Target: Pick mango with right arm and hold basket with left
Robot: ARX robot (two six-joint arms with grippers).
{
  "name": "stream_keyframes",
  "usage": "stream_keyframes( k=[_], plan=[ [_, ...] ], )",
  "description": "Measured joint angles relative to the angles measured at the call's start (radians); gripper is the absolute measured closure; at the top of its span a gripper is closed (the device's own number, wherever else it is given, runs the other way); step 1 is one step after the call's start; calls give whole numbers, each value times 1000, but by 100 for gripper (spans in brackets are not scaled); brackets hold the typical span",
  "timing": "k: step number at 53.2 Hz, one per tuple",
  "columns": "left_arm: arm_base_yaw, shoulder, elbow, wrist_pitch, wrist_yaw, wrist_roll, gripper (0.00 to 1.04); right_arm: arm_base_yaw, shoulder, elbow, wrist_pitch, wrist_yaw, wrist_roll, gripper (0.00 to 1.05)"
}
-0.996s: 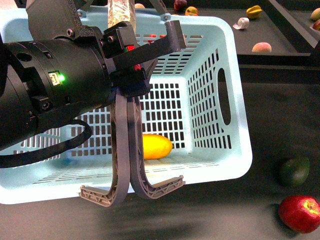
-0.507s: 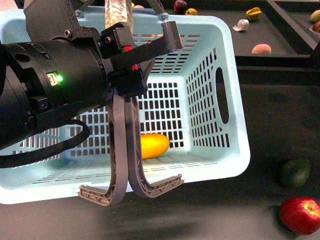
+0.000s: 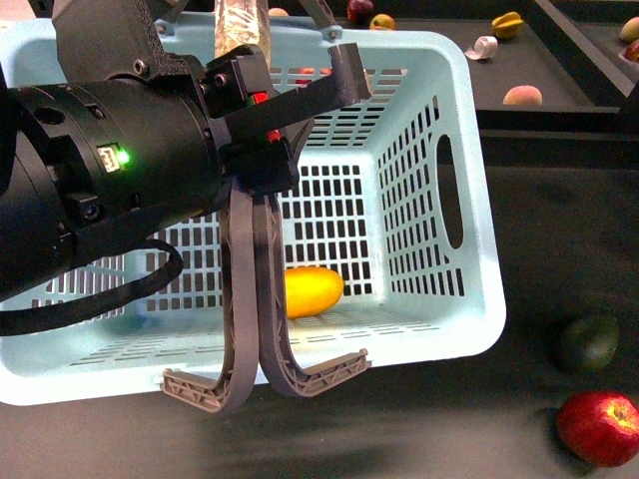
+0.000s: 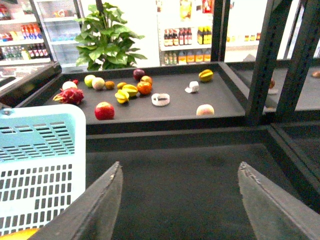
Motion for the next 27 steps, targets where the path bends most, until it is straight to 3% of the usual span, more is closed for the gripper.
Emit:
stream_keyframes(
  k=[3,14,27],
  plan=[
    [0,0,0,0,0,0,98,60,-62,-12,-58,73,-11,60],
    [0,0,0,0,0,0,98,86,-218,-16,-199,77,-23,101],
    [0,0,0,0,0,0,98,86,-336,-16,-310,77,-26,103]
  ],
)
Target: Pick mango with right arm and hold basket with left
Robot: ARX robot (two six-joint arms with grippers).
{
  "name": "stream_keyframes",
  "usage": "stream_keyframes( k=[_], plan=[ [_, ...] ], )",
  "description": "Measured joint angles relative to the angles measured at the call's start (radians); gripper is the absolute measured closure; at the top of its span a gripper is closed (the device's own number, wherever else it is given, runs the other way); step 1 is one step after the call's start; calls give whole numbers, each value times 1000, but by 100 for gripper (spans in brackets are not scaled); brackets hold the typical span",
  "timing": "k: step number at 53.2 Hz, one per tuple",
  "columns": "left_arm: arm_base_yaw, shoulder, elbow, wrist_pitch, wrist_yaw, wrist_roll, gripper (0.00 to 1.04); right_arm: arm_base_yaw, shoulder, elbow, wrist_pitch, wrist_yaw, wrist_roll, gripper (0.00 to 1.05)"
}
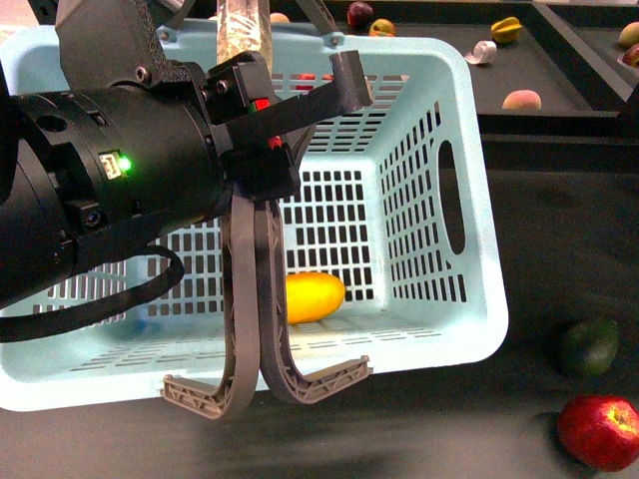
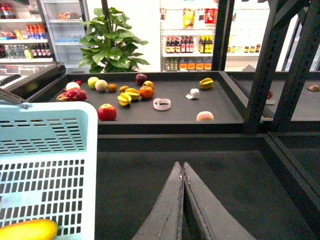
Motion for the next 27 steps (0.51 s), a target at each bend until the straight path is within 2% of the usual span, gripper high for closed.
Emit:
stream_keyframes(
  k=[27],
  plan=[
    [0,0,0,0,0,0,98,0,-183,0,-179,0,0,103]
  ],
)
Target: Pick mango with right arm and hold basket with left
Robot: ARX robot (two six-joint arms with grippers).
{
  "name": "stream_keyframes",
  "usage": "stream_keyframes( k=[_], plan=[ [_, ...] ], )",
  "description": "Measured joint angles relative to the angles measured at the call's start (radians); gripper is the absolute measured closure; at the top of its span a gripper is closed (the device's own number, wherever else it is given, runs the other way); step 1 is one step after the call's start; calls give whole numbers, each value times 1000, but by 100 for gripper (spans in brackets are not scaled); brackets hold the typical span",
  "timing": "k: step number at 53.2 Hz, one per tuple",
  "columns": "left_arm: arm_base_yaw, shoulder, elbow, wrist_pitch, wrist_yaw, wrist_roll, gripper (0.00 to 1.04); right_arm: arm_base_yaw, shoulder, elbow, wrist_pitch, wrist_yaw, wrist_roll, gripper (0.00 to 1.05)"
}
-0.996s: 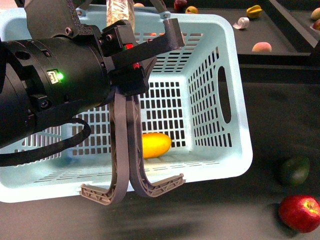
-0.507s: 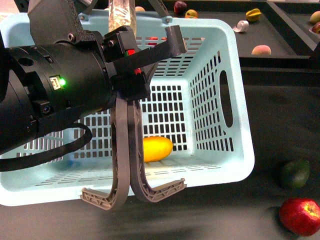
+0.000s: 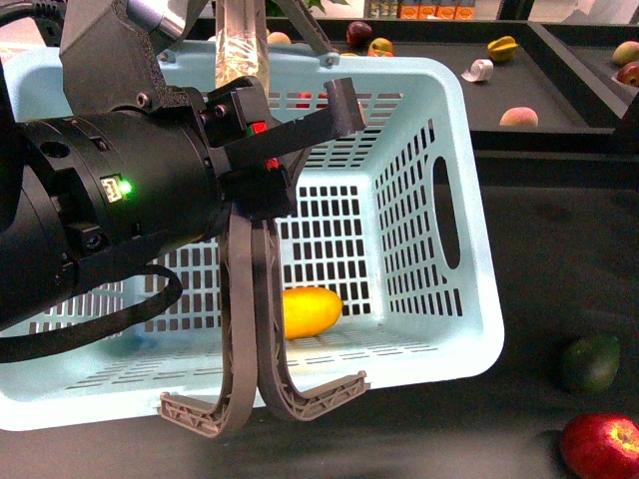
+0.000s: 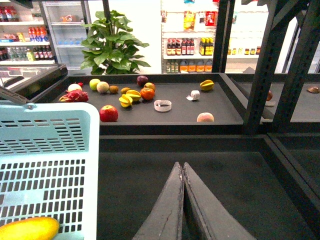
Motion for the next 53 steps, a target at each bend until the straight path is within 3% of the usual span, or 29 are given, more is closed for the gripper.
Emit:
stream_keyframes(
  k=[11,17,49,53],
  plan=[
    [0,0,0,0,0,0,98,0,-57,0,-58,0,0,103],
    [0,0,0,0,0,0,98,0,-190,0,-222,-2,-1,103],
    [-1,0,0,0,0,-2,98,0,-224,0,-232,-2,-1,103],
    [-1,0,0,0,0,0,98,0,-224,0,-232,-1,-3,89]
  ],
)
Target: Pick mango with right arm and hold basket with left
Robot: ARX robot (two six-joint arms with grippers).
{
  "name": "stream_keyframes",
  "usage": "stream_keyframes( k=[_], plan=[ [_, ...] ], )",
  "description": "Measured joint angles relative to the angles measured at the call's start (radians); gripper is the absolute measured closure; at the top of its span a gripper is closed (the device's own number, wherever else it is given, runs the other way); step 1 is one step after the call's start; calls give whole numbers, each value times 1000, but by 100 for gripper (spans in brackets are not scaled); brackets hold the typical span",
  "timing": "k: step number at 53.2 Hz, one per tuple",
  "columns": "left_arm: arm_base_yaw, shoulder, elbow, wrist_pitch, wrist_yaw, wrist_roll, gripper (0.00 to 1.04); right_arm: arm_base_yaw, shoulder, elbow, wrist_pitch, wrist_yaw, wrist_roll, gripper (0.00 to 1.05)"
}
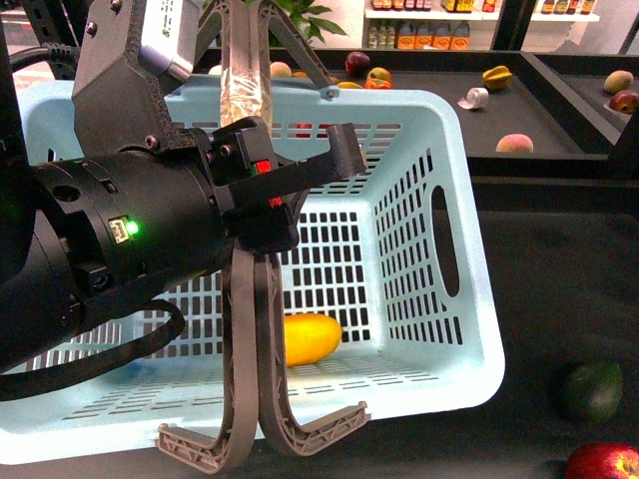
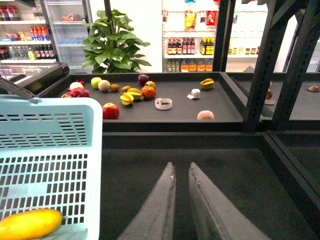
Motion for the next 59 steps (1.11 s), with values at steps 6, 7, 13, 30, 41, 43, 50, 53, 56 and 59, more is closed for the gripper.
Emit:
stream_keyframes(
  k=[6,7,13,30,41,43,50,53,56,59],
  plan=[
    [0,0,0,0,0,-1,98,0,0,0,0,0,0,66],
    [0,0,0,0,0,0,98,0,0,0,0,0,0,62],
    [-20,0,7,-20,-116,38,98,0,0,0,0,0,0,43],
    [-31,45,210,-202,-735,-2,98,0,0,0,0,-1,0,8],
    [0,100,288,-309,-769,-336,98,0,0,0,0,-2,0,8],
    [6,118,313,-341,-768,-433,98,0,0,0,0,-2,0,8],
    [19,164,400,-434,-785,-713,98,0,0,0,-1,-2,0,8],
    [34,177,411,-467,-824,-814,98,0,0,0,-1,-1,0,8],
    [57,188,415,-533,-872,-894,98,0,0,0,-1,-2,0,8],
    [76,200,415,-568,-892,-944,98,0,0,0,-1,-2,0,8]
  ],
)
